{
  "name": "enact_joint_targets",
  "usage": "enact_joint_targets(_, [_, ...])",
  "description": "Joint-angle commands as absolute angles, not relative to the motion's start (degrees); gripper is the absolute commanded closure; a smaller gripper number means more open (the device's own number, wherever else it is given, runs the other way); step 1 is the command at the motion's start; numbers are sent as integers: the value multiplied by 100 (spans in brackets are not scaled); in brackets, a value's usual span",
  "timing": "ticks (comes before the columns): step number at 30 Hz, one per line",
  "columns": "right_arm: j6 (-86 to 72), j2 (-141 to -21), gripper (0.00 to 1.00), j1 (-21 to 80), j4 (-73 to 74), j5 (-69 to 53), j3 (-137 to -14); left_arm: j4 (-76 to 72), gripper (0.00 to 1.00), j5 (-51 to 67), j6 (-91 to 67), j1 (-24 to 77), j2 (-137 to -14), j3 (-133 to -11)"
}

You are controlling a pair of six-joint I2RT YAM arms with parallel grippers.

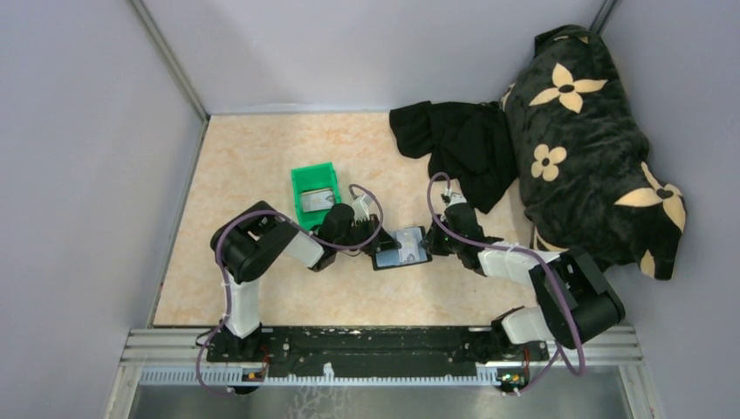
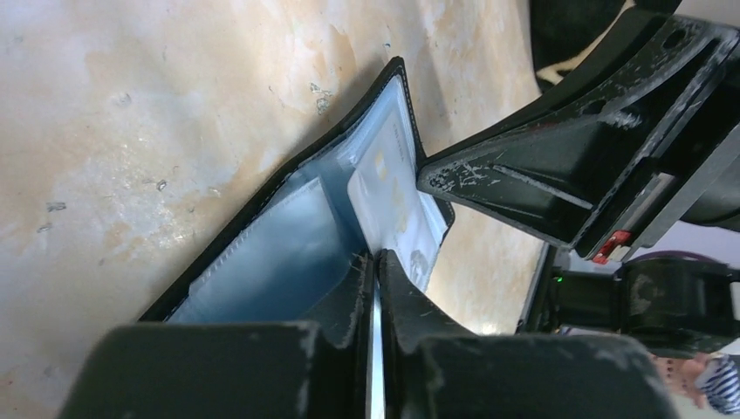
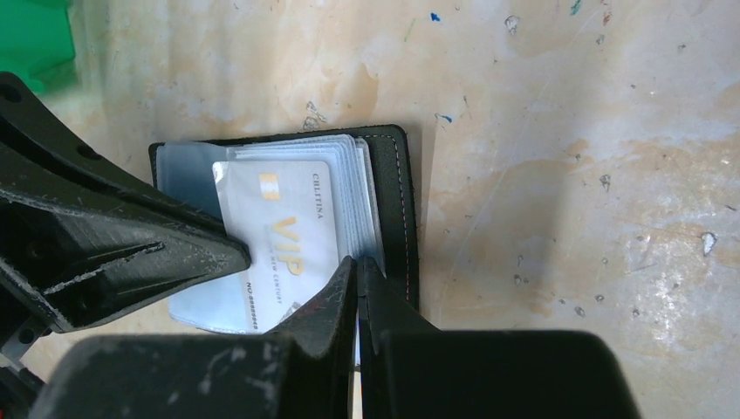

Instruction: Take the credit cards out of the card holder

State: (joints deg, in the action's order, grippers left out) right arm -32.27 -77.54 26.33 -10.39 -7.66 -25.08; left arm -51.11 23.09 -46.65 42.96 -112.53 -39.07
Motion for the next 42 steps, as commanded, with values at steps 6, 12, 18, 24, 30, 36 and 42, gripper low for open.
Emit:
enact_joint_targets(6, [-3285,-8083,100,2663,-1035,-959,-2337,-5391,100,2623,-4977,4131,-11365,-3577])
enact_joint_targets(12, [-3255,-8222,100,2661,-1028,-906,-2394,-5217,99,2667,-4749,3935,-11066,-3323])
enact_joint_targets(18, [-3202,-8307,100,2613,-1010,-895,-2479,-4908,96,2693,-4554,3858,-10736,-3170])
enact_joint_targets(24, [-3178,-8417,100,2490,-1096,-1041,-2511,-4422,89,2496,-4256,3841,-10353,-3081])
enact_joint_targets(30, [-3143,-8438,100,2487,-1099,-1055,-2531,-4421,92,2553,-4250,3828,-10354,-3083])
enact_joint_targets(36, [-3146,-8429,100,2487,-1148,-1117,-2479,-4735,80,2743,-4422,3831,-10598,-3172])
enact_joint_targets(42, [-3177,-8380,100,2487,-1246,-1182,-2394,-4743,79,2897,-4543,3832,-10788,-3411])
